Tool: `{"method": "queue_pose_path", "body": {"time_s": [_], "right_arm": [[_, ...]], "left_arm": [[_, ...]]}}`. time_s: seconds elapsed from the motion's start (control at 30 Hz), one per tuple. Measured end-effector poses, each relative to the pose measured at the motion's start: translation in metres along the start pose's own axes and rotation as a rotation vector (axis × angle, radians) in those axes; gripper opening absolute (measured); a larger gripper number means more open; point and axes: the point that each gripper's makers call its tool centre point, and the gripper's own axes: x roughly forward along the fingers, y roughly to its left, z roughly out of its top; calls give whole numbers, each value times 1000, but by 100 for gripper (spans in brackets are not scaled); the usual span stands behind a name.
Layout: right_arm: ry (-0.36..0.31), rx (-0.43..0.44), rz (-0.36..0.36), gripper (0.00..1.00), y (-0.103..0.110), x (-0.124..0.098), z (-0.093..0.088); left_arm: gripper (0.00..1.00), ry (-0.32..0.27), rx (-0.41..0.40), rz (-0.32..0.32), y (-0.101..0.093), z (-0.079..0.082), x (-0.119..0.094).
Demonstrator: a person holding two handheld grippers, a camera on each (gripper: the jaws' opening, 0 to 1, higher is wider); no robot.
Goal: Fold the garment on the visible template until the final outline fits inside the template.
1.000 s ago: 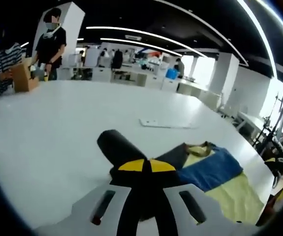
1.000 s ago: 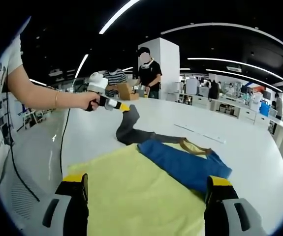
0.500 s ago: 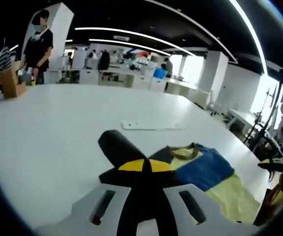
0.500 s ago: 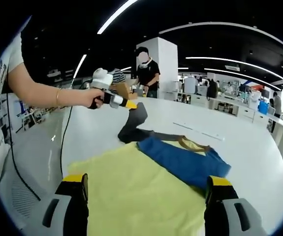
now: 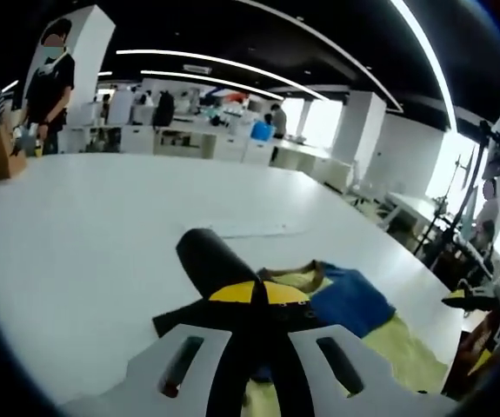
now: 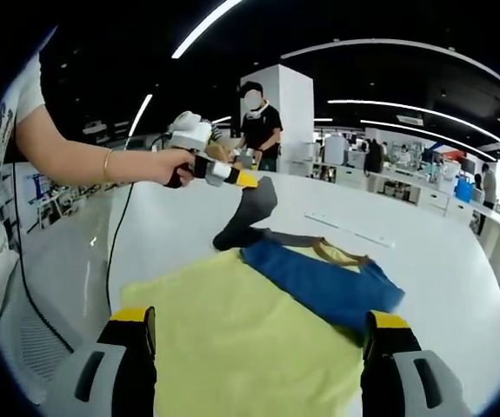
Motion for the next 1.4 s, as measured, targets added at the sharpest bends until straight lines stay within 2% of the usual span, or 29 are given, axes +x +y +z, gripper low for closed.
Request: {"method": "queue_pose_path", "body": {"time_s": [0.23, 0.47, 0.8, 1.4], "right_arm": [[-1, 4, -11, 99, -3, -3, -1], [-2, 8, -17, 99, -5, -6, -2], [4, -13, -20, 99, -9, -7, -3], [32, 12, -48, 99, -19, -12, -17]], "left_arm": [[0, -1, -8, -34, -17, 3, 9], [0, -9, -14, -40, -29, 7, 19], [0, -31, -28, -108, -66, 14, 32], [0, 12, -73, -178, -113, -12, 63]]}}
